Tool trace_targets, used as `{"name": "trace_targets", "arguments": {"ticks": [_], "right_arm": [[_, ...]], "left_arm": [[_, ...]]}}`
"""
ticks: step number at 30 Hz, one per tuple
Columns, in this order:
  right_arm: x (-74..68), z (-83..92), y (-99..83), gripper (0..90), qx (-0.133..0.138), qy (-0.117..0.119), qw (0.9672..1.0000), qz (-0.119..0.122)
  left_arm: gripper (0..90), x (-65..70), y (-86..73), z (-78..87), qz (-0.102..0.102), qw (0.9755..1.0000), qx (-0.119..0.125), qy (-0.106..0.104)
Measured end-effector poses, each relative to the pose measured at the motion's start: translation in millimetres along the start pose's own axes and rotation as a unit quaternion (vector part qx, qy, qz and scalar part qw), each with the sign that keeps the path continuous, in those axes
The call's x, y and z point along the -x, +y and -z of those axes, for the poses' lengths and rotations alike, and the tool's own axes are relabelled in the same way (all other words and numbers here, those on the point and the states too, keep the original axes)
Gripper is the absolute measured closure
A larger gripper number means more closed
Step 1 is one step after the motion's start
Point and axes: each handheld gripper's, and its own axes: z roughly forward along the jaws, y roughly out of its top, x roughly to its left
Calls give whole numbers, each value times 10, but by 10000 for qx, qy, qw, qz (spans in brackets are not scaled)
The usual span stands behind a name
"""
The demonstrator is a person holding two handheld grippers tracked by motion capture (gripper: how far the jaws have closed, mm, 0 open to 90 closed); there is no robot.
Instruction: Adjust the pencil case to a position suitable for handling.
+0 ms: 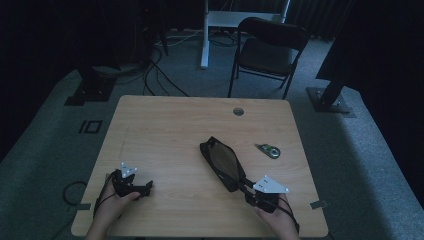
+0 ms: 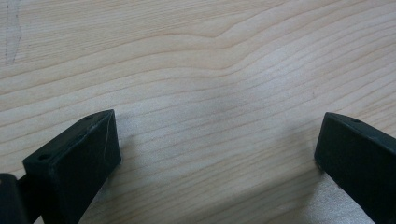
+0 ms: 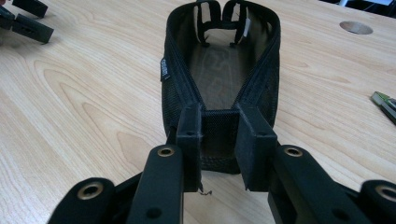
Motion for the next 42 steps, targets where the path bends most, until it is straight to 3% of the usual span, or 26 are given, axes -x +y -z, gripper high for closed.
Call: {"name": "trace_targets", "arguments": {"ticks": [1, 2, 5, 13, 17, 20, 25, 27, 28, 29, 38, 42], "right_arm": [[-3, 1, 7, 711, 4, 13, 10000, -15], [2, 7, 26, 647, 66, 53, 9999, -65], [4, 31, 67, 626, 161, 156, 9997, -81], [80, 103, 176, 562, 403, 133, 9990, -162], [174, 135, 230, 508, 428, -48, 9988, -217], [298, 168, 262, 421, 509, -229, 9976, -408], [421, 193, 293, 362, 582, -237, 9971, -429], [448, 195, 303, 354, 546, -227, 9977, -344], [494, 189, 314, 306, 556, -292, 9976, -296], [555, 184, 315, 292, 491, -335, 9967, -546], [780, 105, 246, 175, 546, -835, 9935, -546], [870, 70, 228, 175, 531, -846, 9937, -503]], "left_arm": [[3, 0, 0, 0, 0, 10000, 1, 0], [3, 0, 0, 0, -1, 10000, 0, -1], [3, 0, 0, 0, 0, 10000, 0, -2], [3, 0, 0, 0, 1, 10000, 1, -1], [3, 0, 0, 0, 1, 10000, 2, -2], [3, 0, 0, 0, 1, 10000, 2, -3], [3, 0, 0, 0, -1, 10000, -1, -2], [3, -1, 0, 0, -2, 10000, -2, -2], [3, 0, 0, 0, 0, 10000, 1, -2], [3, 0, 0, 0, 0, 10000, 1, -2], [3, 0, 0, 0, 3, 10000, 3, -1], [3, 0, 0, 0, 3, 10000, 3, 0]]}}
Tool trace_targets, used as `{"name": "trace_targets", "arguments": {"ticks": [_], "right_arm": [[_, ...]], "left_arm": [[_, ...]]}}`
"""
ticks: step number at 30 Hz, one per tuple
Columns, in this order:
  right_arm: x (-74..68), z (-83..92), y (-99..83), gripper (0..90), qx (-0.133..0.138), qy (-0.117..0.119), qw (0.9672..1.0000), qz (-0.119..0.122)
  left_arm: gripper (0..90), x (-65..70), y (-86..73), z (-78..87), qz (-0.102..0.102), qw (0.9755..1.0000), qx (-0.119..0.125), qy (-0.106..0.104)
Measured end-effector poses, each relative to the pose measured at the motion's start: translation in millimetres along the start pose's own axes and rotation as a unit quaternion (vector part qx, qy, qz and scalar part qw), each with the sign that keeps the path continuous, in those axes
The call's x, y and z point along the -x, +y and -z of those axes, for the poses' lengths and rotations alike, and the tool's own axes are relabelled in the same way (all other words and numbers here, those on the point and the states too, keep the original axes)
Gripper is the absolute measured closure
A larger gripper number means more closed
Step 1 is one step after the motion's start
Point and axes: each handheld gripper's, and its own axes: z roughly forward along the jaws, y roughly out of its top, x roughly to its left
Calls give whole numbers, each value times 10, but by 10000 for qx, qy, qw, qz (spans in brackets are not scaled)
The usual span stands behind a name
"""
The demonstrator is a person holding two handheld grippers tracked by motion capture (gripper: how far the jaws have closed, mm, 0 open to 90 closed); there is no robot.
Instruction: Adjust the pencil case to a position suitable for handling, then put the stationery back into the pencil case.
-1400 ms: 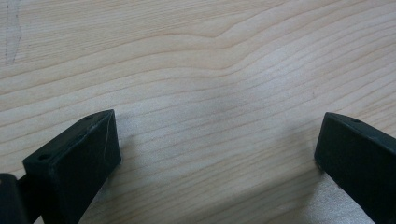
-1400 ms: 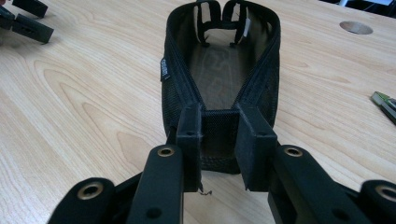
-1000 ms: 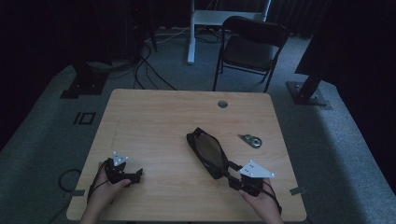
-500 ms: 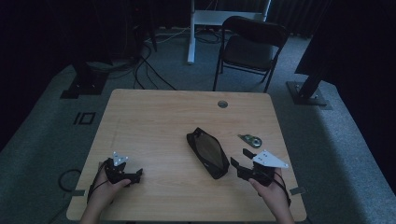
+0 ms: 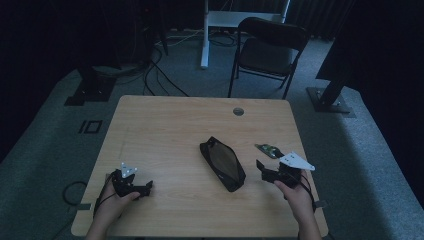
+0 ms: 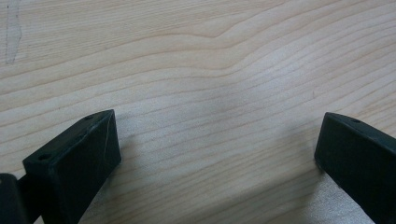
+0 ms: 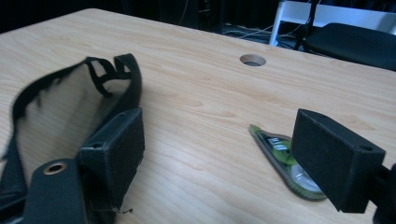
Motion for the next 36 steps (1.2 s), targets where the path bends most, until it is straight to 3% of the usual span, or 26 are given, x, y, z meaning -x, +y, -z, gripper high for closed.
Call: {"name": "trace_targets", "arguments": {"ticks": [7, 12, 19, 28, 36], "right_arm": [[169, -123, -45, 156, -68, 162, 9998, -45], [344, -246, -117, 156, -345, 117, 9993, 57], [600, -381, -173, 143, -509, 203, 9984, 138], [869, -599, -318, 142, -922, 156, 9952, 286], [987, -751, -367, 142, -1246, 94, 9918, 286]], "left_arm": [[3, 0, 0, 0, 4, 10000, 4, -2], [3, 1, 0, -1, 5, 10000, 5, -2], [3, 0, 0, 0, 3, 10000, 0, -5], [3, 0, 0, 1, 2, 10000, -1, -5], [3, 0, 0, 1, 1, 10000, -2, -5]]}}
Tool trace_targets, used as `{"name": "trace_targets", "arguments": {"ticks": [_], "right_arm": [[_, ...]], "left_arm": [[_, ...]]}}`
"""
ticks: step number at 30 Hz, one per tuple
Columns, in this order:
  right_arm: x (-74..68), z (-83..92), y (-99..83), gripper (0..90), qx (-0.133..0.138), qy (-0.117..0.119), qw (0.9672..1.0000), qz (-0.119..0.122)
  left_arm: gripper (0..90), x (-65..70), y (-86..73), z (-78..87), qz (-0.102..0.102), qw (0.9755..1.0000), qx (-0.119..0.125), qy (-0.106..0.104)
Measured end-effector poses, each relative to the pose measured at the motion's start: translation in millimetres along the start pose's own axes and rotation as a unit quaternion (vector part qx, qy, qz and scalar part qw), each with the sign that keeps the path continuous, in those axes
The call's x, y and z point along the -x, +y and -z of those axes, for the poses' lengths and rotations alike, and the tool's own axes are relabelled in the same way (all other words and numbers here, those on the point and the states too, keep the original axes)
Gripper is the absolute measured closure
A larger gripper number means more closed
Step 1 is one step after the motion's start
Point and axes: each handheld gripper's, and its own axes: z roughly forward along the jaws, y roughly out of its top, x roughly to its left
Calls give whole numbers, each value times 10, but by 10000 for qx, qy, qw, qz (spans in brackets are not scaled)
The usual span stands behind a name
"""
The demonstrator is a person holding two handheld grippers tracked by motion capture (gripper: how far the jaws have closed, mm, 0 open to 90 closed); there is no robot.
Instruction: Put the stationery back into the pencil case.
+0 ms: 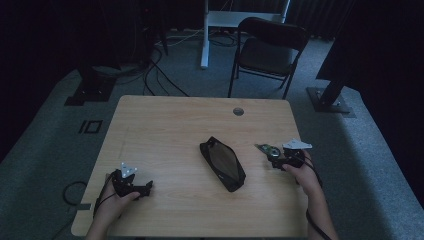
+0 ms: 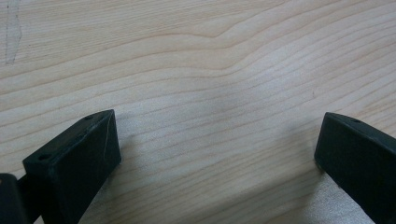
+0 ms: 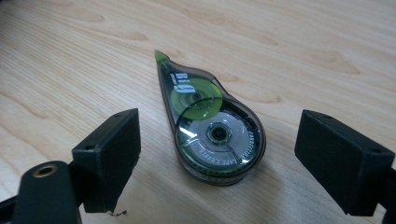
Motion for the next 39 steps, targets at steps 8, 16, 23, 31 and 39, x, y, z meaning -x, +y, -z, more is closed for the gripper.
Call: {"name": "trace_targets", "arguments": {"ticks": [8, 16, 23, 31, 39], "right_arm": [[-28, -67, 30, 189, -246, 224, 9994, -4], [-107, -73, 62, 261, -332, 177, 9993, -26], [-115, -141, 117, 321, -307, -63, 9988, -371], [-114, -158, 109, 400, -354, -152, 9981, -486], [-139, -160, 105, 409, -323, -269, 9978, -516]], "left_arm": [[3, 0, 0, 0, 0, 10000, -1, -1], [3, 0, 0, 0, 1, 10000, -1, 1], [3, 0, 0, 0, 2, 10000, 0, 0], [3, 0, 0, 0, 2, 10000, -1, 1], [3, 0, 0, 0, -1, 10000, 0, 0]]}}
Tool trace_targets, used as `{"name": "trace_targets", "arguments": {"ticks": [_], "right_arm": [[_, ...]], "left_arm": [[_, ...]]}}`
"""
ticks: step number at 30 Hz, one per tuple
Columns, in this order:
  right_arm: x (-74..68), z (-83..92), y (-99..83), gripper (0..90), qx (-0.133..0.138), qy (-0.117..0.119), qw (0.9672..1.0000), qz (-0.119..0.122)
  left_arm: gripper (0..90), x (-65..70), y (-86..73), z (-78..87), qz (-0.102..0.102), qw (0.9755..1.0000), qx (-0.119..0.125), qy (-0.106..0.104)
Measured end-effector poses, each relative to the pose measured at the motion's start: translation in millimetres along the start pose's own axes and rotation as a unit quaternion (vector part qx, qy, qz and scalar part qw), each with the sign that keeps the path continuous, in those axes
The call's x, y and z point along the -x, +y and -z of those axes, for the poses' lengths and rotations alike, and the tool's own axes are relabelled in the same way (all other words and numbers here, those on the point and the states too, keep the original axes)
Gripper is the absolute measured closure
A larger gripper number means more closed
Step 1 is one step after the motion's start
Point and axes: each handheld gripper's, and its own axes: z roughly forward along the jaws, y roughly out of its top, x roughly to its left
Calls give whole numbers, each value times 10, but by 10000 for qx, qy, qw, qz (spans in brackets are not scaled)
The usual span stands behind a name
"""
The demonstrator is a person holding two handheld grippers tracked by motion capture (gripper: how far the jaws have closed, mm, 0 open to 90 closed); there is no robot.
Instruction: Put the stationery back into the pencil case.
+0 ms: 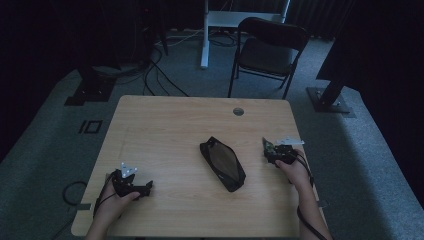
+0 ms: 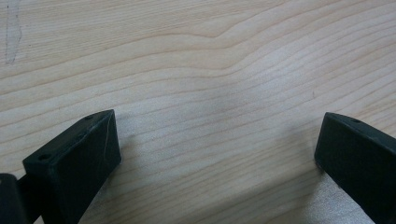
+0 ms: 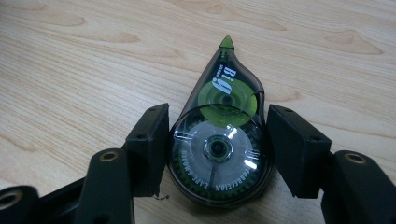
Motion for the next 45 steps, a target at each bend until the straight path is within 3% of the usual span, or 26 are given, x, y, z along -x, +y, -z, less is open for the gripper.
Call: {"name": "trace_targets", "arguments": {"ticks": [4, 10, 23, 36, 45], "right_arm": [[-18, 11, -7, 412, 36, 39, 10000, -19], [-19, 103, 18, 412, 259, 124, 9993, -249], [-120, 374, 188, 413, 528, 242, 9983, -19], [-320, 611, 374, 413, 718, 375, 9966, 166], [-535, 785, 506, 412, 914, 497, 9941, 303]], "left_arm": [[3, 0, 0, 0, 3, 10000, 1, 0], [3, 0, 0, 0, 2, 10000, 1, 0], [3, 0, 0, 0, 2, 10000, 0, 0], [3, 0, 0, 0, 2, 10000, 0, 1], [3, 0, 0, 0, 4, 10000, 0, 2]]}}
